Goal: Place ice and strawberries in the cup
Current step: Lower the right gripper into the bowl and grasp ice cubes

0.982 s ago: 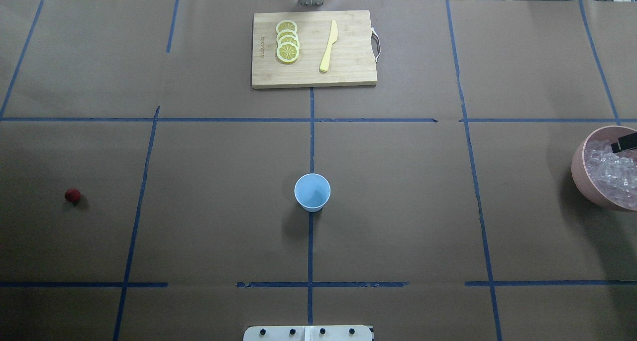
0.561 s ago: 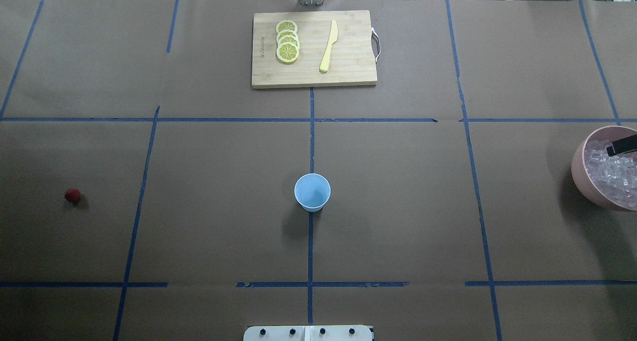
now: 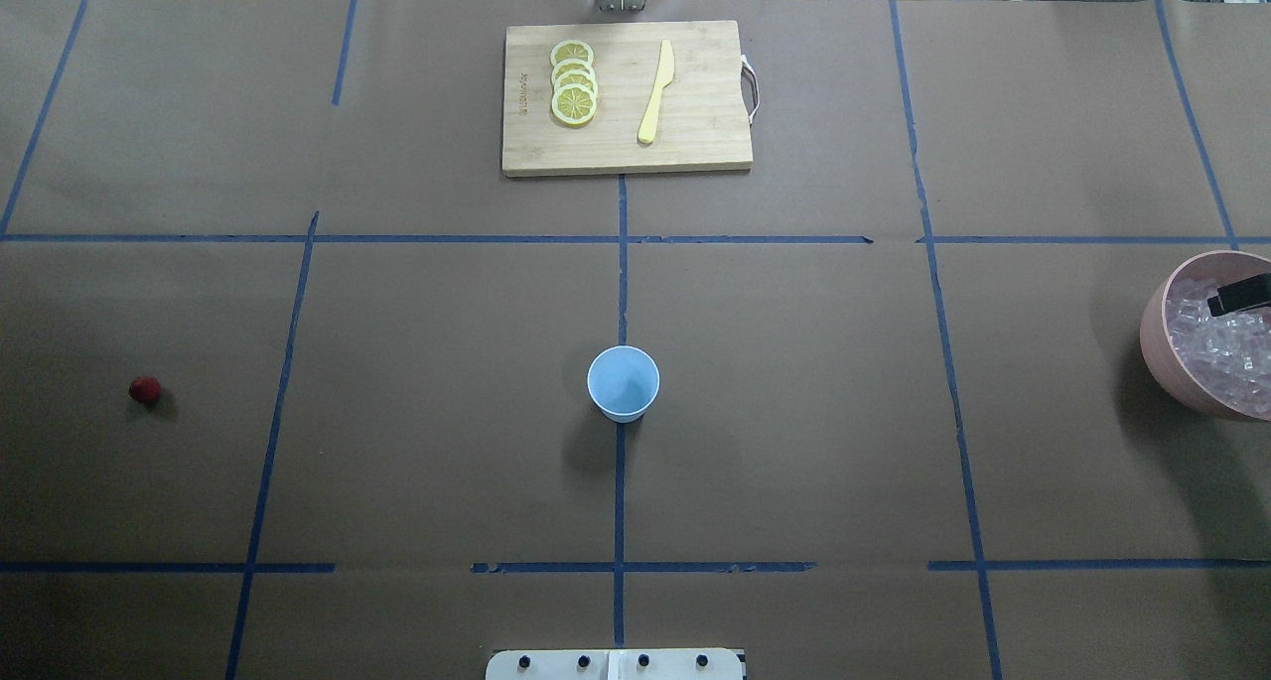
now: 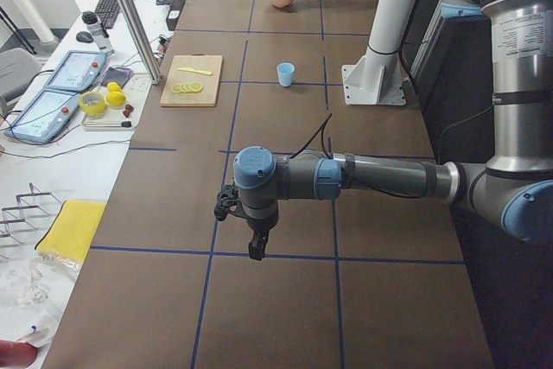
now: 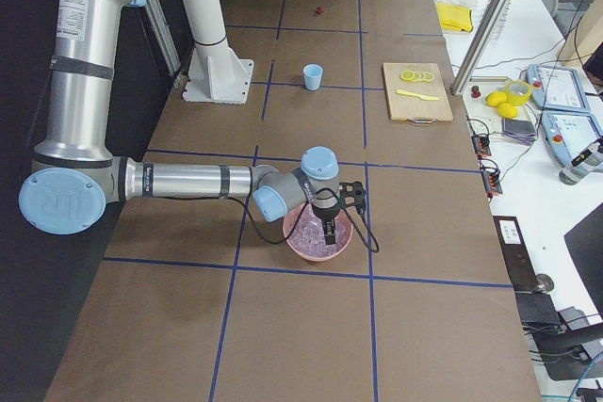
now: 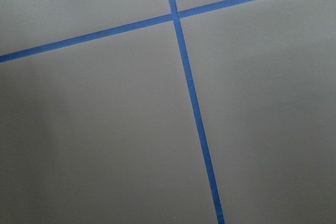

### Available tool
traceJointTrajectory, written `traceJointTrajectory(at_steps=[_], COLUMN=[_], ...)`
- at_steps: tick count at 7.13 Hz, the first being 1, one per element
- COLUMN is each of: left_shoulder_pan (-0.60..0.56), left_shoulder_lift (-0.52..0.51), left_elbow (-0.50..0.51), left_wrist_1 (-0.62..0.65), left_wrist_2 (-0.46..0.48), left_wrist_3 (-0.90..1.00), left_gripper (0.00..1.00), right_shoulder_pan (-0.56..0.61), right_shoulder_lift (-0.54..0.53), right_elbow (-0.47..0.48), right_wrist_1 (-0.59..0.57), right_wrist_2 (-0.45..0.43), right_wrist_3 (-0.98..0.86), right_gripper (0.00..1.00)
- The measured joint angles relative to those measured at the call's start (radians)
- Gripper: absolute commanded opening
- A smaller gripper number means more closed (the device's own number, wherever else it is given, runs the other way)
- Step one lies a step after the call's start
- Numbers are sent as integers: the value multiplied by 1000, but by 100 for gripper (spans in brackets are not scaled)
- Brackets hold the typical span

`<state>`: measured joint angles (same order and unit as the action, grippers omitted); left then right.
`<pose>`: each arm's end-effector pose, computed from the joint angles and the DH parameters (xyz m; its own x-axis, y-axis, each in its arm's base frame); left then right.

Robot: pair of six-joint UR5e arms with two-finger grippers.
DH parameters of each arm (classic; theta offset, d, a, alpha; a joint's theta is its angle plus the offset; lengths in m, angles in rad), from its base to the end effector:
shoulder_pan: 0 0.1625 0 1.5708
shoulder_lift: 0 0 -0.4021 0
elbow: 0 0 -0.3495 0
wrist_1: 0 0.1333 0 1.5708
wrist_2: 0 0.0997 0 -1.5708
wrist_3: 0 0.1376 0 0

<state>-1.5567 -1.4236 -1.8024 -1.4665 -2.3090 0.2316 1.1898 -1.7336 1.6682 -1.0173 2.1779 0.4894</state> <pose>-0.0352 -0.3875 0.6345 0.7168 0.2266 -0.6594 -0.1835 0.9737 0.1351 -0.1070 -0.4146 0.6352 0.7395 -0.1033 0.6652 -0.0218 0.9840 0.1770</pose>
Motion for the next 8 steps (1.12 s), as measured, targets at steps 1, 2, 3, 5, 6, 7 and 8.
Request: traceJointTrajectory(at_steps=[1,2,3,5,6,7,8], left_shoulder_pan=[1,1,1,1,1,1,1], left_shoulder_lift=[0,0,0,0,0,0,0], left_elbow=[0,0,0,0,0,0,0], left_wrist_1=[0,0,0,0,0,0,0], left_wrist_2=[0,0,-1,0,0,-1,-1], left_wrist_3=[0,0,0,0,0,0,0], left_gripper=[100,100,100,100,100,100,100], right_shoulder_pan=[-2,-3,-4,-7,-7,-7,-7], right_shoulder_lift=[-2,-5,-7,-10,-15,-18,-20], right_elbow=[-1,-3,-6,-8,-8,-8,-7], right_wrist_1=[-1,-1,-1,-1,-1,-1,0], right_wrist_2=[0,0,0,1,3,6,8], right_wrist_3=[0,-1,-4,-7,-8,-8,-9], right_gripper=[83,83,82,64,36,19,7])
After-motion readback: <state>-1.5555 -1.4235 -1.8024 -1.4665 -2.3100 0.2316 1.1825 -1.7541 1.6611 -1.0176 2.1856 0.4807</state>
